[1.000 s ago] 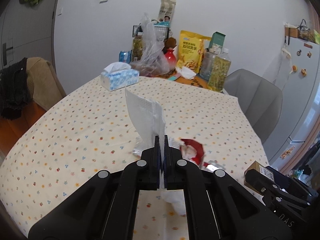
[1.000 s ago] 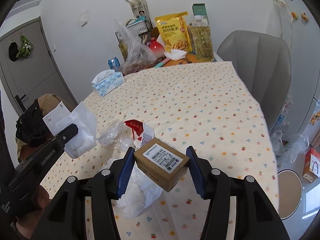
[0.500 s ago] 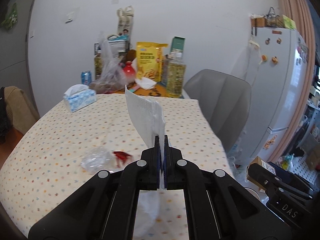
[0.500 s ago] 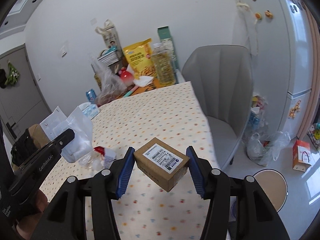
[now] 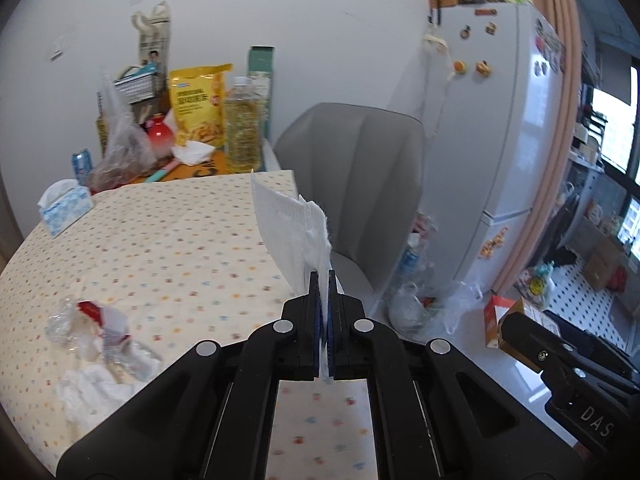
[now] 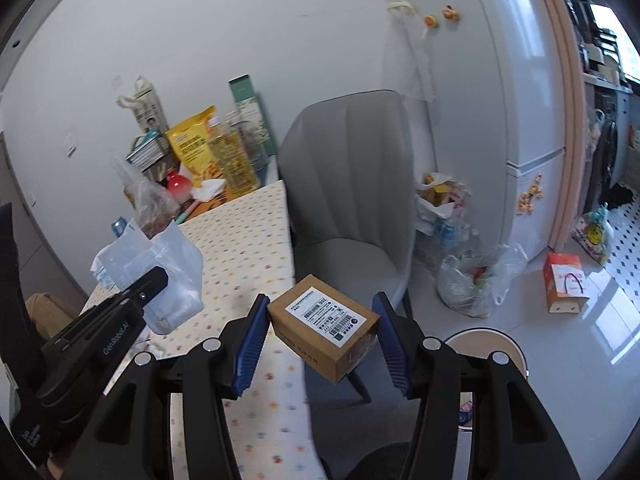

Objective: Collect trash
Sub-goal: 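Carry the mask and cardboard box over the trash bin, then open the right tool to drop the box while the left drops the mask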

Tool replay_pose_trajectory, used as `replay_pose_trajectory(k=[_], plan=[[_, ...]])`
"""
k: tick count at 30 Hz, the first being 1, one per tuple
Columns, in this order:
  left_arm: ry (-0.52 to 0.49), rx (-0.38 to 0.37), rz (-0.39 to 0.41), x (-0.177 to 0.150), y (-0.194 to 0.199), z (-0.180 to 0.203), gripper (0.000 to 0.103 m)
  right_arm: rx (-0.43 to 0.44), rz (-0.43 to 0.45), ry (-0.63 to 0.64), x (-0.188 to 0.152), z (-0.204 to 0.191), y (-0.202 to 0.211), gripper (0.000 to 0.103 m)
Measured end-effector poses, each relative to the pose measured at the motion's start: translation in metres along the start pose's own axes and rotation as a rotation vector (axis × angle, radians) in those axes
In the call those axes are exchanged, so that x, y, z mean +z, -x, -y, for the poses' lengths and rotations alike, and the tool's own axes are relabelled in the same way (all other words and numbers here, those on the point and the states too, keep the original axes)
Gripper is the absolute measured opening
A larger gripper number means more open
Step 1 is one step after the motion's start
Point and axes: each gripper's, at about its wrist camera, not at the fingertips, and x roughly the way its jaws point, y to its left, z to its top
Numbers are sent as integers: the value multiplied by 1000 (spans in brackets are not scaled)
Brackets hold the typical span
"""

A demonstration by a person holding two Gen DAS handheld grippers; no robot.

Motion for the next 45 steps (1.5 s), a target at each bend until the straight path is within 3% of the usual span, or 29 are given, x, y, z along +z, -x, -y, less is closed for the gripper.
replay_pose_trajectory(k=[10, 22, 33, 35, 38, 45], plan=[[-96, -104, -62, -5, -35, 79, 3, -116, 26, -95, 7, 78, 8, 52], [-201, -188, -152, -24, -80, 164, 3, -213, -2, -207, -3, 160, -3, 52], [-237, -180, -228, -40, -119, 185, 3, -232, -45, -269, -13, 200, -41, 53], [-246, -171, -241, -42, -123, 183, 3, -224, -41, -273, -15, 204, -52, 54], [-249, -158, -259, -44, -132, 180, 3, -202, -44, -299, -18, 210, -70, 65], [-268, -199, -311, -57, -148, 196, 3, -219, -65, -339, -30, 222, -64, 70]])
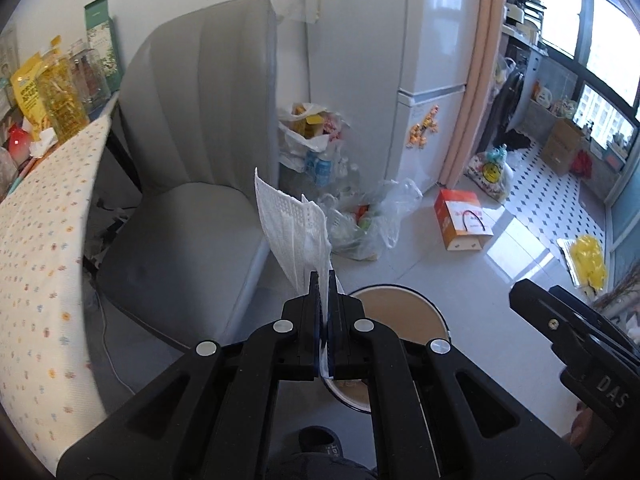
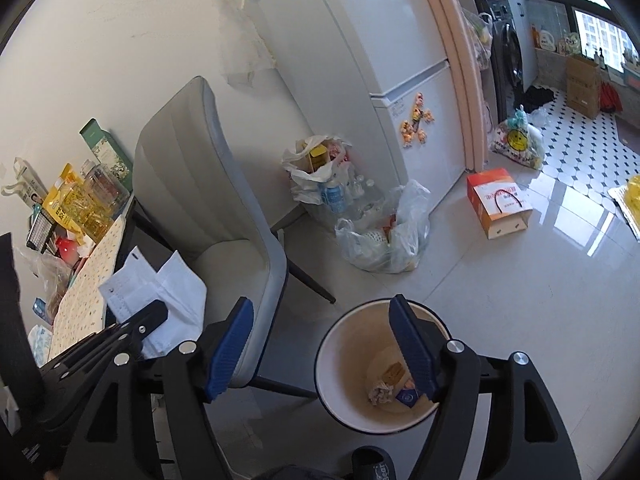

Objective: Collect trash
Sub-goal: 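Open the right tool to drop the box while the left drops the mask, then move both open tools back over the table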

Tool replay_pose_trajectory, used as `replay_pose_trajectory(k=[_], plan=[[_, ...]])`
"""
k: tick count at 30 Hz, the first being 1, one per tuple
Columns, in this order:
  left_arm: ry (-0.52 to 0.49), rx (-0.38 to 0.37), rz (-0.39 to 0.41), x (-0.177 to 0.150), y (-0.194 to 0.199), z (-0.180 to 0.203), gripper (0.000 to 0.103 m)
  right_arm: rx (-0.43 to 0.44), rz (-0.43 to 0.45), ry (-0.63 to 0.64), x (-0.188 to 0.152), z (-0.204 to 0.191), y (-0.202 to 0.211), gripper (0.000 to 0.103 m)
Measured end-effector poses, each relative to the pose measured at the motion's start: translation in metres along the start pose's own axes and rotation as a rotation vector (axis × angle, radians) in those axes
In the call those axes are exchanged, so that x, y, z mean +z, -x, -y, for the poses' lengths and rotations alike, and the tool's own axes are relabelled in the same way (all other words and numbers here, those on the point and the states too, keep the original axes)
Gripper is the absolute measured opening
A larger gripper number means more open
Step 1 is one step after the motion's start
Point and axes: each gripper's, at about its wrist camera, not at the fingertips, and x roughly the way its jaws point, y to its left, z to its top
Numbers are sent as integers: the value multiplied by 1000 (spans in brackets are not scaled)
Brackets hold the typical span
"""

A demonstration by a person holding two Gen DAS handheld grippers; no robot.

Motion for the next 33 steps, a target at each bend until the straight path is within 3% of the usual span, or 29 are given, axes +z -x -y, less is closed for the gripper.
replay_pose_trajectory(k=[11, 13, 14, 15, 22, 33], plan=[[-79, -164, -60, -3, -23, 56, 4, -128, 9, -112, -12, 59, 33, 72], [-73, -183, -74, -5, -25, 61, 16, -149, 18, -121, -12, 68, 37, 72], [-71, -190, -81, -5, -26, 62, 45, -158, 21, -129, -13, 73, 40, 72], [-66, -194, -74, -5, -25, 62, 63, -160, 21, -136, -12, 76, 41, 72], [-44, -153, -33, -1, -6, 53, 65, -141, 30, -132, -12, 76, 46, 72], [28, -58, 84, 3, 63, -1, 92, -77, 61, -76, -7, 40, 62, 79]])
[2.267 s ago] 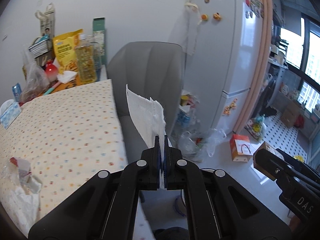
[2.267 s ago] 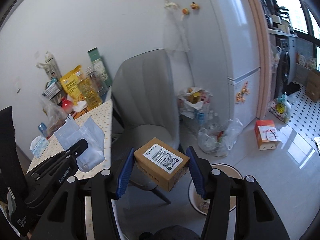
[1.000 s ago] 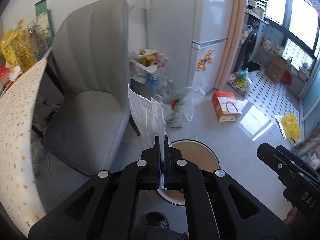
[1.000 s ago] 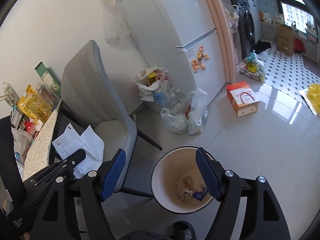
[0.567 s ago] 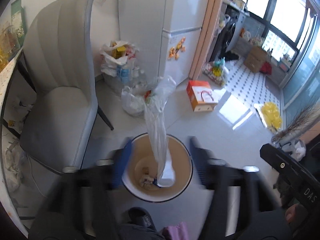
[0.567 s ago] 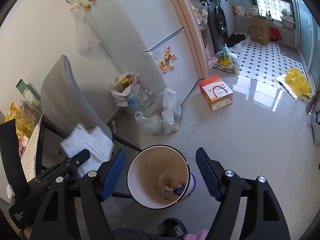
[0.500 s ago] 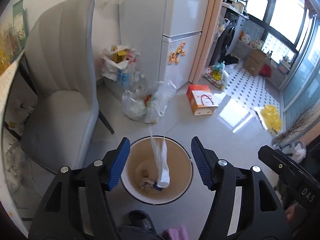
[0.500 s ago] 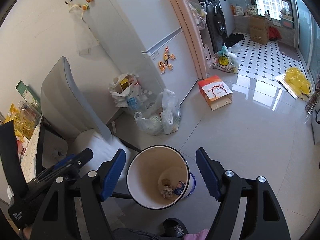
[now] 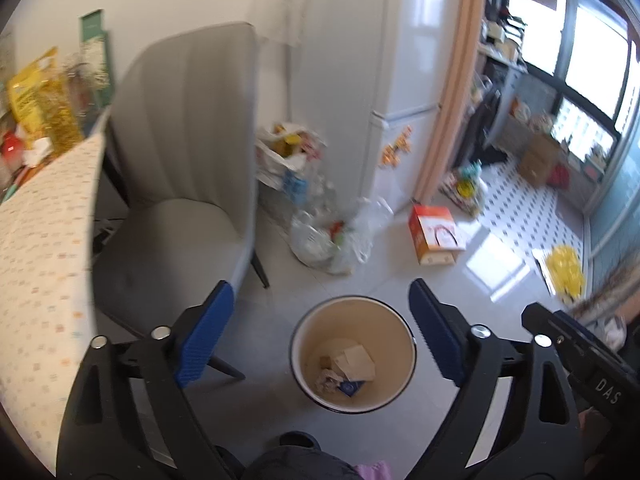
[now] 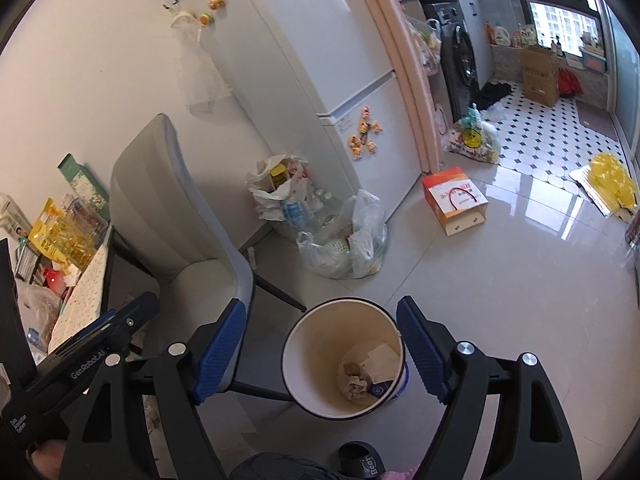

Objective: Collect trash
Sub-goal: 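Move both open tools back over the table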

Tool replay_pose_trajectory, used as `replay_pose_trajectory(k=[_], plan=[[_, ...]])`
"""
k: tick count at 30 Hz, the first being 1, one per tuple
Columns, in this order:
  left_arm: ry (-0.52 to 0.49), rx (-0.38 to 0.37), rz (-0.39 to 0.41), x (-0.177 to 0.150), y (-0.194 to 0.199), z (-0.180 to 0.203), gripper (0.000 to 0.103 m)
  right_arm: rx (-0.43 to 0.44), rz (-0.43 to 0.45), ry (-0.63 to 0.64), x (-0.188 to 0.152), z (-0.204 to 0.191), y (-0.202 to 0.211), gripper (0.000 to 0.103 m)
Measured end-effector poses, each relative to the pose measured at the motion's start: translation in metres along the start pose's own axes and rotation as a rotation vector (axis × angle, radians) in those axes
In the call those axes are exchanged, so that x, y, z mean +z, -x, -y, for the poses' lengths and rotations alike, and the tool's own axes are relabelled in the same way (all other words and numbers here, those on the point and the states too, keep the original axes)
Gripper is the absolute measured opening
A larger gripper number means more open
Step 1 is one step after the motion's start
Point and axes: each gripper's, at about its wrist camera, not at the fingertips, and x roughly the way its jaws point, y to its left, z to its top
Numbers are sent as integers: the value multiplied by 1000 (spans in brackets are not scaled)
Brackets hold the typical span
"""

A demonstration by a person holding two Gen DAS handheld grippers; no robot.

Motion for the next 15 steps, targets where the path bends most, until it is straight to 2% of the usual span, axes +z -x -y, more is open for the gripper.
replay_pose_trajectory(k=[6, 15], plan=[[66, 81, 76, 0, 50, -43, 97, 90, 10, 74, -8, -47, 14, 89], [178, 177, 157, -20, 115, -118, 97, 202, 11, 196, -31, -124, 40, 94]])
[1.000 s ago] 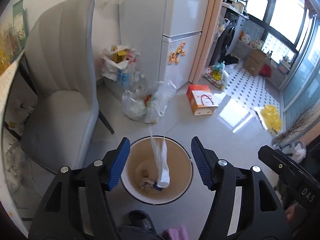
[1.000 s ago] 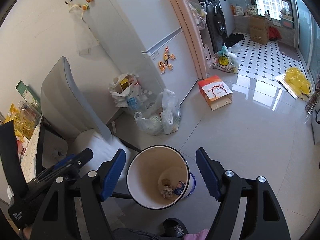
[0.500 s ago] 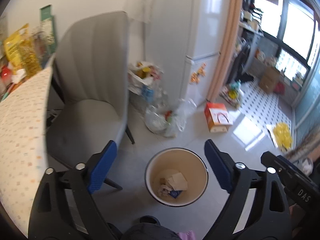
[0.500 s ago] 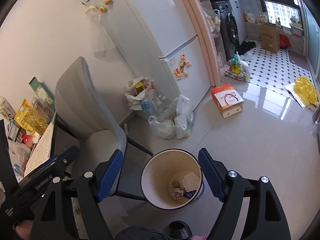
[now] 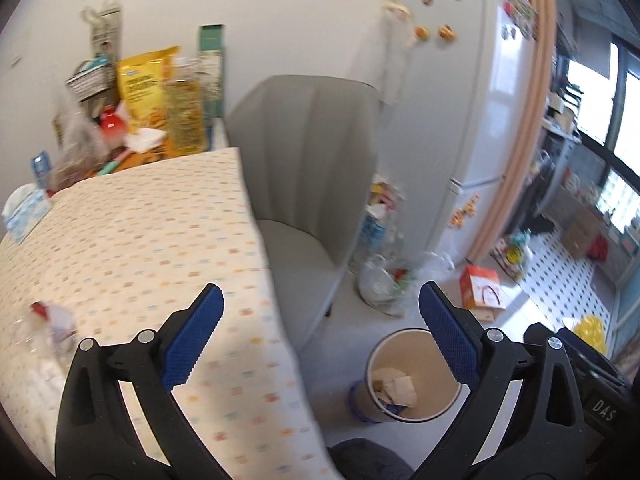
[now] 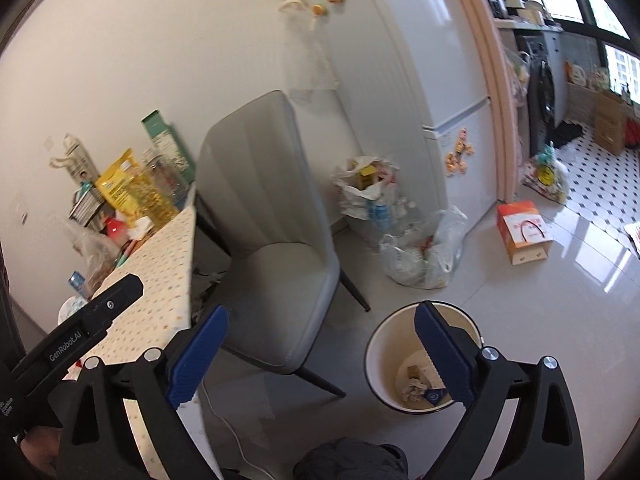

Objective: Collect trash
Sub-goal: 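Move both open tools back over the table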

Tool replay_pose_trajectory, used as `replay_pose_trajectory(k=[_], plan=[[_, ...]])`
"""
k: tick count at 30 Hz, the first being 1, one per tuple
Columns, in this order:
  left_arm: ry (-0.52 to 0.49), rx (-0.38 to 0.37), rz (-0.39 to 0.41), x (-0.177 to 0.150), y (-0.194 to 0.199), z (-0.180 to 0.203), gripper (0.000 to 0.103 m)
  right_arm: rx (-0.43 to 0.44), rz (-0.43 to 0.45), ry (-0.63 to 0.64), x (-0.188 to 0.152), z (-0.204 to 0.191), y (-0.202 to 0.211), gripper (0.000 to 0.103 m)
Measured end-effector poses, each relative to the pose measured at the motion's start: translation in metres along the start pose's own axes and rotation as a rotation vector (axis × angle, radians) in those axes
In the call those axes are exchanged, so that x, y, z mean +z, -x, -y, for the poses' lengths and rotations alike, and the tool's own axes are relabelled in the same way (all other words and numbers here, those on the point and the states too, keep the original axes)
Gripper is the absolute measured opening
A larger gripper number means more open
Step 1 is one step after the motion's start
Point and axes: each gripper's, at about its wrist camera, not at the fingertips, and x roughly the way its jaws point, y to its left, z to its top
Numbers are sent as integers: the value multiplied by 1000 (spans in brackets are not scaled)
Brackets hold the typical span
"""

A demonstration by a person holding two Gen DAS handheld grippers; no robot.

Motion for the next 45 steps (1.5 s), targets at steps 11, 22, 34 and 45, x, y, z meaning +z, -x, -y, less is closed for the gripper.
replay_pose_trajectory(k=[11, 22, 34, 45], plan=[[140, 96, 79, -13, 59, -89, 97, 94, -14, 138, -18, -87, 18, 95], [339, 186, 153, -39, 104, -170, 97, 176, -54, 348, -36, -174, 30, 91], [418, 266, 164, -75, 133, -229, 97, 240, -90, 449, -71, -237, 33, 93], [485, 301, 157, -96, 138, -268, 97, 276, -143, 517, -99, -275, 23, 83]])
